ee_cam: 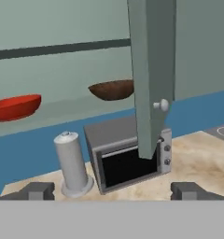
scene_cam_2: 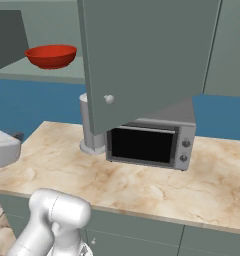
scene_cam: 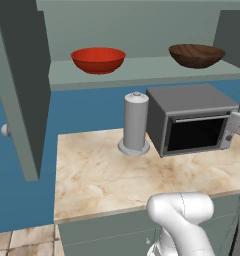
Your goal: Move the bowls from the cabinet to the plates on the dining table.
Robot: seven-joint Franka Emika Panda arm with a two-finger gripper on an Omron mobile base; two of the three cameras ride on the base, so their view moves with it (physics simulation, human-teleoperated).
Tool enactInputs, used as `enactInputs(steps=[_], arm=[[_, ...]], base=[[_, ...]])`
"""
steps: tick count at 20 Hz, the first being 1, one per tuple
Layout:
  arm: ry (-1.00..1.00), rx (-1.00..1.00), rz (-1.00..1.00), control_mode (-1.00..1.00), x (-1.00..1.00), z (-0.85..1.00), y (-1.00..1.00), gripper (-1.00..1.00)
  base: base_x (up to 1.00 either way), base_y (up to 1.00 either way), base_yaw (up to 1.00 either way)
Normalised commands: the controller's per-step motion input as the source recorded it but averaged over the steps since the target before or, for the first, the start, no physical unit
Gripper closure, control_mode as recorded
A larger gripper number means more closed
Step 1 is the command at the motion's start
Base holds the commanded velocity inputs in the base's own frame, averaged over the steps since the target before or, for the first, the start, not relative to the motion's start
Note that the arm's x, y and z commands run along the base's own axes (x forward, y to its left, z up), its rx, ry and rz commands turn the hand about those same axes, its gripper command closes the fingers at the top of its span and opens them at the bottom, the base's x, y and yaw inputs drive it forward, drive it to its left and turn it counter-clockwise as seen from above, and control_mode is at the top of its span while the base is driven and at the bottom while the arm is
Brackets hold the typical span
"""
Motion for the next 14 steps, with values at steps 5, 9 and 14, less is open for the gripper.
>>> enactInputs(steps=[5, 9, 14], arm=[[0.26, -0.24, -0.11, -1.00, 0.50, 0.00, 0.24, -1.00], [0.27, -0.25, -0.03, -1.00, 0.61, 0.00, 0.03, -1.00], [0.13, -0.19, 0.00, -1.00, 0.45, 0.00, 0.00, -1.00]], base=[[0.00, 0.00, 0.00], [0.00, 0.00, 0.00], [0.00, 0.00, 0.00]])
